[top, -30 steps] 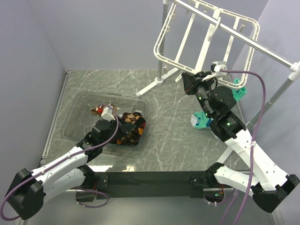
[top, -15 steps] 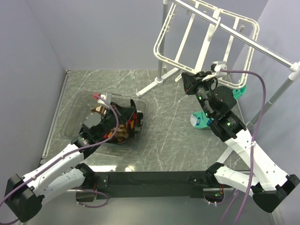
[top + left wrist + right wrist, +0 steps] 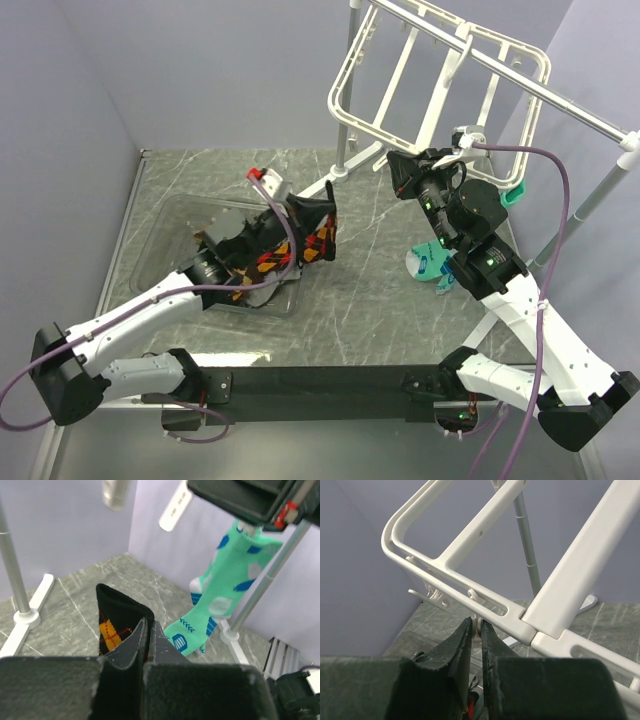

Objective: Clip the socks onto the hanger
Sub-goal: Clamp the sock onto the hanger.

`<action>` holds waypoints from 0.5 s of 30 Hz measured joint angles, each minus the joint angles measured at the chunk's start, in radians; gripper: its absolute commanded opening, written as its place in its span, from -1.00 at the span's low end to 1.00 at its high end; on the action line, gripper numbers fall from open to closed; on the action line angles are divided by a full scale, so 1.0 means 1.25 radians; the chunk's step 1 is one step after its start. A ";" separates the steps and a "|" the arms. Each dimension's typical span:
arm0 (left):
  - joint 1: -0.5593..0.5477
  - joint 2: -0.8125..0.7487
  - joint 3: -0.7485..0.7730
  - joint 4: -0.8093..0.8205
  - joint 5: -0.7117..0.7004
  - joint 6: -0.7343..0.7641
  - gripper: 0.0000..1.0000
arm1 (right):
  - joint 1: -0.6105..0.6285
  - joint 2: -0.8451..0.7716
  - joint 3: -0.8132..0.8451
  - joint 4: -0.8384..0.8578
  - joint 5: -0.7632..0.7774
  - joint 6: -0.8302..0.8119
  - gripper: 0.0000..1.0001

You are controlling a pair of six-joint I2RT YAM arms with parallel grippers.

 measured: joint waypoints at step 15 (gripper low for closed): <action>-0.090 0.143 0.106 -0.039 -0.037 0.170 -0.99 | 0.000 0.000 0.001 -0.011 -0.001 -0.008 -0.89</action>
